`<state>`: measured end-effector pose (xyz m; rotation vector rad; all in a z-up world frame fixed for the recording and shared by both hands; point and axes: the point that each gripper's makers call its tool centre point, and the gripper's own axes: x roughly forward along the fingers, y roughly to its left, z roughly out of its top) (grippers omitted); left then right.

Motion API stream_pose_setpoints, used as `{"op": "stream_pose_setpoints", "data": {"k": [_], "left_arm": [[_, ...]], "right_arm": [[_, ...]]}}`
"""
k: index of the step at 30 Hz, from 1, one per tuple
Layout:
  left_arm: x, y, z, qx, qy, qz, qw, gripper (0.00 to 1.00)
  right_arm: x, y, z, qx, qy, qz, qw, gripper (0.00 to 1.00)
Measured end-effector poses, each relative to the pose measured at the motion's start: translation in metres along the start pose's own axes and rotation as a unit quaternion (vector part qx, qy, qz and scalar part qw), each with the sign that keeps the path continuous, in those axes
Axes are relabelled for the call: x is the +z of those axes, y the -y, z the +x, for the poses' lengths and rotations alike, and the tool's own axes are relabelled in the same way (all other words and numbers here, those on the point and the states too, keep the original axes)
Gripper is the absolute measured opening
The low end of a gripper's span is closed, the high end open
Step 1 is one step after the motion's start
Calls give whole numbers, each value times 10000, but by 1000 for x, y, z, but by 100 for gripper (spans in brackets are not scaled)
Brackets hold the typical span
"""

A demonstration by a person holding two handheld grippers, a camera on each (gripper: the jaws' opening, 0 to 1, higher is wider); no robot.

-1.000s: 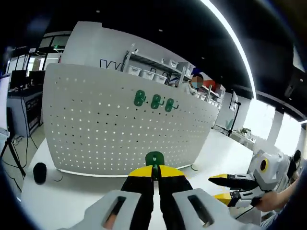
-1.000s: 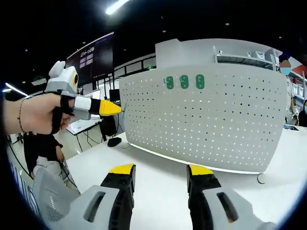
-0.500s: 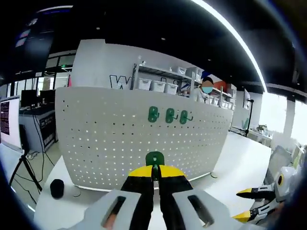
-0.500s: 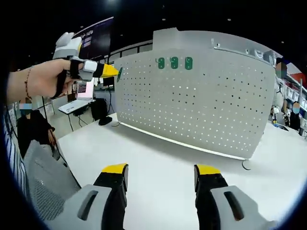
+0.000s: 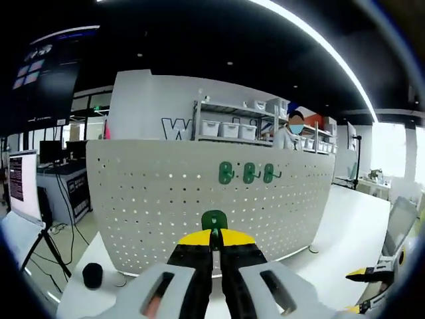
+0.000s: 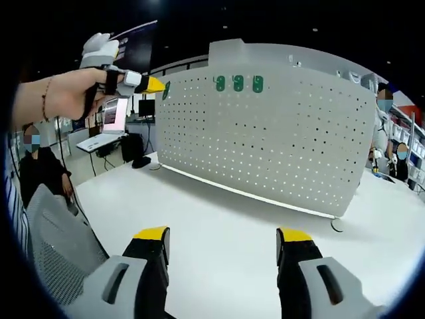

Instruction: Insert the hook assembly into the mounting plate slot until the hook locks in place.

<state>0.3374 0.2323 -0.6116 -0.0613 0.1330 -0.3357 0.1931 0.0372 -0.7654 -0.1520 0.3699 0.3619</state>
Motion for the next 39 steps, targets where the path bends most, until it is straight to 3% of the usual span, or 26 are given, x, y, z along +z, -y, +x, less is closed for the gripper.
{"op": "stream_pose_setpoints", "data": {"k": [25, 32, 39], "left_arm": [[14, -5, 50, 405, 373, 268, 9981, 1], [22, -5, 65, 430, 508, 379, 9971, 1], [32, -9, 78, 516, 690, 477, 9951, 1]], "right_arm": [[-9, 2, 6, -20, -235, -180, 9996, 60], [-7, 19, 3, -368, -176, -101, 9991, 62], [-6, 19, 4, -376, -171, -52, 9991, 59]]}}
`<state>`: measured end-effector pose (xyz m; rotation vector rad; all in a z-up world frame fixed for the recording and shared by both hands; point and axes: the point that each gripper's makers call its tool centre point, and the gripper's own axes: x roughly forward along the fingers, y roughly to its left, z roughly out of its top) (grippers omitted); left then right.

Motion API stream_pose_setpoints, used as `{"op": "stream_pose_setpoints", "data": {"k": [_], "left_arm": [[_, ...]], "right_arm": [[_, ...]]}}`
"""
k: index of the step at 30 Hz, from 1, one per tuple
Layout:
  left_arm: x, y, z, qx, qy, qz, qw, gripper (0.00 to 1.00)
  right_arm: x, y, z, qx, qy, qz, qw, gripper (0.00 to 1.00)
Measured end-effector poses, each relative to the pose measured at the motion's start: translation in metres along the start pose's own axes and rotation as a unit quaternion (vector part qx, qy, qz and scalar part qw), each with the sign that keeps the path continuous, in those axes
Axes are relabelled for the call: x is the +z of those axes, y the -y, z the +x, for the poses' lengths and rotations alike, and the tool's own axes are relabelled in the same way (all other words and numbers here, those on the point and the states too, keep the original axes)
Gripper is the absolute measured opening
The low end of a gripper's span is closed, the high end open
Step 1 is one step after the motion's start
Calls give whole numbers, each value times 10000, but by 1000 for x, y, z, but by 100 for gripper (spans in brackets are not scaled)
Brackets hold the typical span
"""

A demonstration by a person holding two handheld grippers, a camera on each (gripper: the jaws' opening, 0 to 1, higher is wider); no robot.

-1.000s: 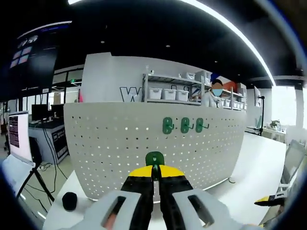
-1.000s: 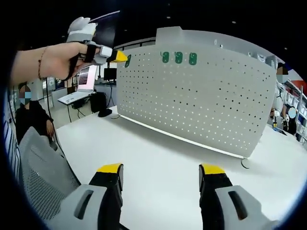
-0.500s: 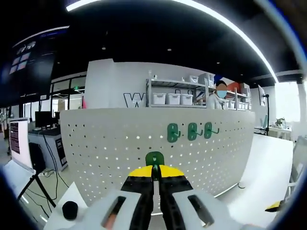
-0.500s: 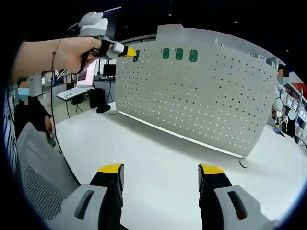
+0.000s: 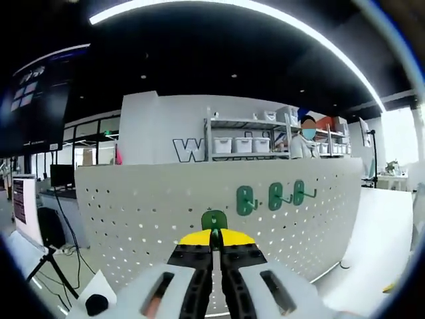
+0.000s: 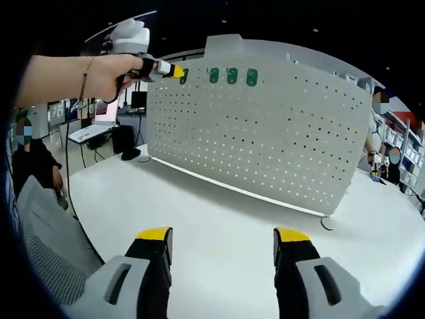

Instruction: Insert the hook assembly into the mounting plate slot until the hook locks in place.

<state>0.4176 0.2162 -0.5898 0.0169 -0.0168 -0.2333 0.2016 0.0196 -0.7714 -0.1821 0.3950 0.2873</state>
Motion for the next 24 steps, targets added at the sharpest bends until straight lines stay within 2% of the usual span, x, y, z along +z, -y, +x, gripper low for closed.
{"op": "stream_pose_setpoints", "data": {"k": [3, 14, 18, 24], "left_arm": [[5, -1, 5, 43, 133, 203, 9997, 1], [18, 1, 20, 127, 596, 366, 9975, 1], [17, 0, 27, 226, 602, 407, 9971, 1], [14, -6, 36, 311, 612, 374, 9969, 1]], "right_arm": [[-1, 0, 1, 5, -35, 16, 10000, 59], [-3, 0, 2, 24, -58, 90, 9999, 56], [-8, 0, 4, 25, -186, 120, 9998, 56], [-9, 0, 4, 28, -205, 116, 9997, 56]]}}
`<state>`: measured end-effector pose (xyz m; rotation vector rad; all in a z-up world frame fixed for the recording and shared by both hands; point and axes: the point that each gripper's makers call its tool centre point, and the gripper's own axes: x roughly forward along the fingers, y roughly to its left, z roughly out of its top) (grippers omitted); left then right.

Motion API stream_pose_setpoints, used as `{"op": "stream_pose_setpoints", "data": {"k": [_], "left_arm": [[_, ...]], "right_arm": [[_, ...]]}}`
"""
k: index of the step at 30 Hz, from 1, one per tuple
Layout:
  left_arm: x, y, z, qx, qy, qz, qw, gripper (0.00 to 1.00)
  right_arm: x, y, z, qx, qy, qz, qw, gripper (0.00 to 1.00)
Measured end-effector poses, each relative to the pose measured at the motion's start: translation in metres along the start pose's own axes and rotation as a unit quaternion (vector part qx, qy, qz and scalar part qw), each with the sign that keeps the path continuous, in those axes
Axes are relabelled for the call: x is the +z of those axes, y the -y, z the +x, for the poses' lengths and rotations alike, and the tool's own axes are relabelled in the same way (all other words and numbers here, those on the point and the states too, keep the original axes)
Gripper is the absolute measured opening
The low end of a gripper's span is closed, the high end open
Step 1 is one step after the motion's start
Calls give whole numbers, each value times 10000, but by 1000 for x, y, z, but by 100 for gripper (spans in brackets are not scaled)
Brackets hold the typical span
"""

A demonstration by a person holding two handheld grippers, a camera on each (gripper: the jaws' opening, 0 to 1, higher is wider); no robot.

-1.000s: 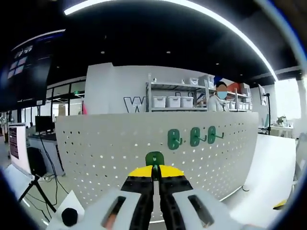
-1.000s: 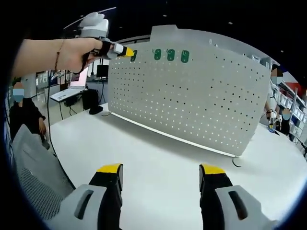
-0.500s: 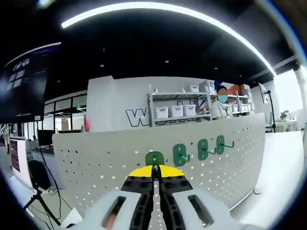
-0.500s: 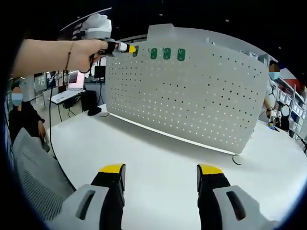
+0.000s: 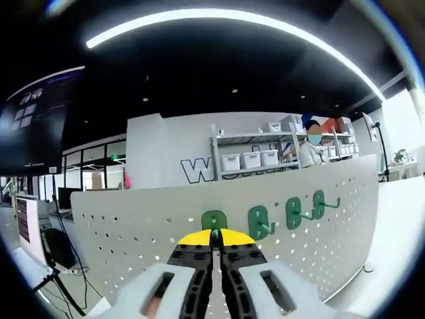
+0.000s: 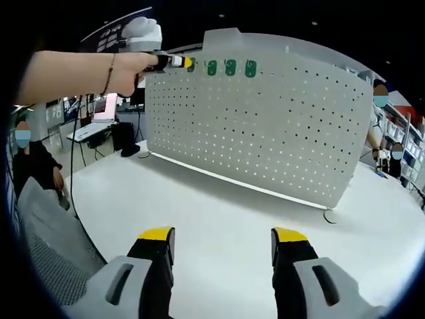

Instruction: Insert the hook assembly into the mounting plate slot until the hook locks in place.

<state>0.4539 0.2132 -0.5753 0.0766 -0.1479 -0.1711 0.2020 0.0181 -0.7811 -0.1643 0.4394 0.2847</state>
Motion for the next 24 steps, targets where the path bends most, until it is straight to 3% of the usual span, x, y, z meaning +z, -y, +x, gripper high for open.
{"op": "stream_pose_setpoints", "data": {"k": [24], "left_arm": [[-4, -2, 15, 165, 50, 69, 9998, 1]], "right_arm": [[0, -1, 1, 39, -3, 37, 10000, 54]]}}
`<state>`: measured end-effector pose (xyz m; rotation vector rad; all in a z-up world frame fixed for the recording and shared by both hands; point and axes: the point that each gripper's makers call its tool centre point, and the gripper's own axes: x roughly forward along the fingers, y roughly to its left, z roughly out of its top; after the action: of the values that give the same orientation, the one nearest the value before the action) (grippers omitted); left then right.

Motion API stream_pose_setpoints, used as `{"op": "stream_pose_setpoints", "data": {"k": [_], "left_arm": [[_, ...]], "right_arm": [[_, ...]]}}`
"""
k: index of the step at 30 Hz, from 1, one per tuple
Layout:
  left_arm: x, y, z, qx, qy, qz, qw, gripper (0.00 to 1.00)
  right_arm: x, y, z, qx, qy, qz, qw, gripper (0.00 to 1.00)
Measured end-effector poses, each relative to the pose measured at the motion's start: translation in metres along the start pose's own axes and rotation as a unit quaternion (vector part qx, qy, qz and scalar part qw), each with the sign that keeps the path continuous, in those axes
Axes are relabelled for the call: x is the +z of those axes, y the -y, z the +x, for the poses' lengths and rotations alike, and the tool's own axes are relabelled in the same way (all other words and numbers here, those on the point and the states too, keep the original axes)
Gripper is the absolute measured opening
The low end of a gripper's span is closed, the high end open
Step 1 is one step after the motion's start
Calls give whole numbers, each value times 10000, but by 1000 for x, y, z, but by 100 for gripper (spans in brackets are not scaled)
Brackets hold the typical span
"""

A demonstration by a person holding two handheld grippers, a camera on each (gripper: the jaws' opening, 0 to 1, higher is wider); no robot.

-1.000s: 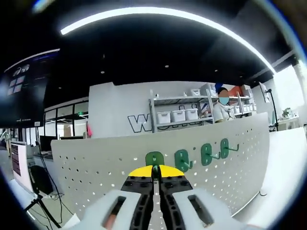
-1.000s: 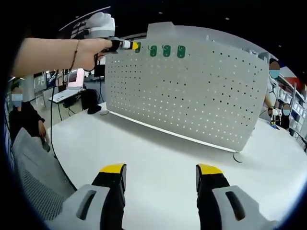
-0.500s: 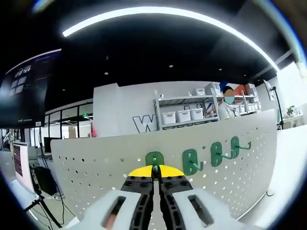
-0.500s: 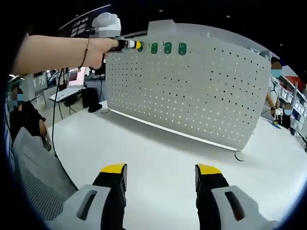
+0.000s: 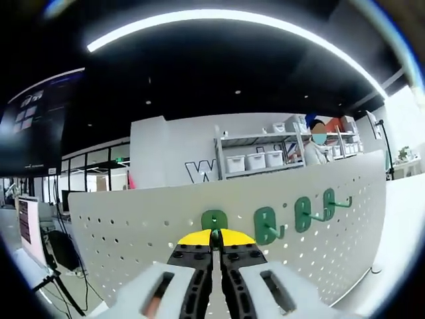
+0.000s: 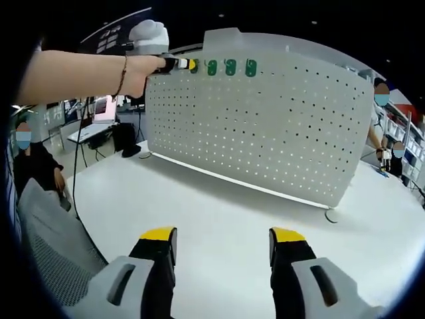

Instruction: Insert the hook assembly into the mounting plate slot until the hook locks in place.

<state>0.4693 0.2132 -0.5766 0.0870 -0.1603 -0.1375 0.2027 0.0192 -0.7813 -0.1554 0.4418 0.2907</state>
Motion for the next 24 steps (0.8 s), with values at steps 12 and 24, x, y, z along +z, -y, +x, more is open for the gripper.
{"op": "stream_pose_setpoints", "data": {"k": [12, 24], "left_arm": [[-4, 1, 4, 30, -149, -56, 9999, 2], [-4, 5, 3, 66, -204, -190, 9996, 2]], "right_arm": [[0, -1, 1, 25, -7, 1, 10000, 53], [-1, -2, 1, 43, -30, -4, 10000, 52]]}}
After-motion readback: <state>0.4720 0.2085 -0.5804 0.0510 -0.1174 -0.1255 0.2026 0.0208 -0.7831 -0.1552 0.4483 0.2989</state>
